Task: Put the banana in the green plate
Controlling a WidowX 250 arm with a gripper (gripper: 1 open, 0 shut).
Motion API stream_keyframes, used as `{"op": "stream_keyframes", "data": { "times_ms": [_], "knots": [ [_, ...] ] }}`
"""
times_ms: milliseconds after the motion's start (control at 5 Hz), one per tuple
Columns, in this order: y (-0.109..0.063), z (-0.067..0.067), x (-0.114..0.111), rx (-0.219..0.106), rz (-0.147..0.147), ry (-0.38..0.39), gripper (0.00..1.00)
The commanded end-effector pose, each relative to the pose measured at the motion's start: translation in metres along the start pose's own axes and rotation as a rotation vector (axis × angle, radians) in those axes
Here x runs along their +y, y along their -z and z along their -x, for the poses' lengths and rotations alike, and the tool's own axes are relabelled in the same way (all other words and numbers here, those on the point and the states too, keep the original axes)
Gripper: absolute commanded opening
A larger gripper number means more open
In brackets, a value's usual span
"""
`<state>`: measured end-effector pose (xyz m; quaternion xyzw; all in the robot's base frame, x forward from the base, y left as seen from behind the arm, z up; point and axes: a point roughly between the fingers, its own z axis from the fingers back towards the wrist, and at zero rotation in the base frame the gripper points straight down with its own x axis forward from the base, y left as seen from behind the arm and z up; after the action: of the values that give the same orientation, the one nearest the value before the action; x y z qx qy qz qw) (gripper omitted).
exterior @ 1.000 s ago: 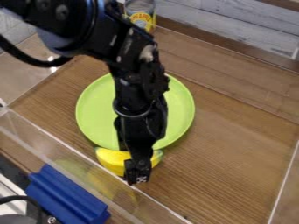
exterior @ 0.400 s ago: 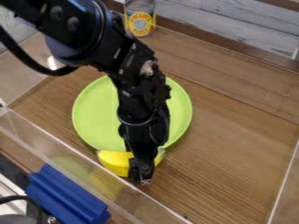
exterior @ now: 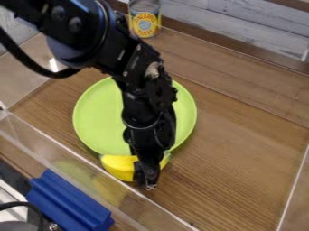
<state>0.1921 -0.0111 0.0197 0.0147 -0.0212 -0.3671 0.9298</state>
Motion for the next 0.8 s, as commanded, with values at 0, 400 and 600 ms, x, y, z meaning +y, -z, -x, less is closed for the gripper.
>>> {"op": "stream_keyframes", "data": {
  "times_ms": [0, 400, 600],
  "knots": [
    [-0.0012, -0.0018, 0.0019, -0.01, -0.011, 0.007, 0.0],
    [-0.0014, -0.0027, 0.0035, -0.004, -0.015, 0.03, 0.0],
    [-0.0016, -0.0032, 0.0044, -0.001, -0.017, 0.04, 0.0]
  ]
}}
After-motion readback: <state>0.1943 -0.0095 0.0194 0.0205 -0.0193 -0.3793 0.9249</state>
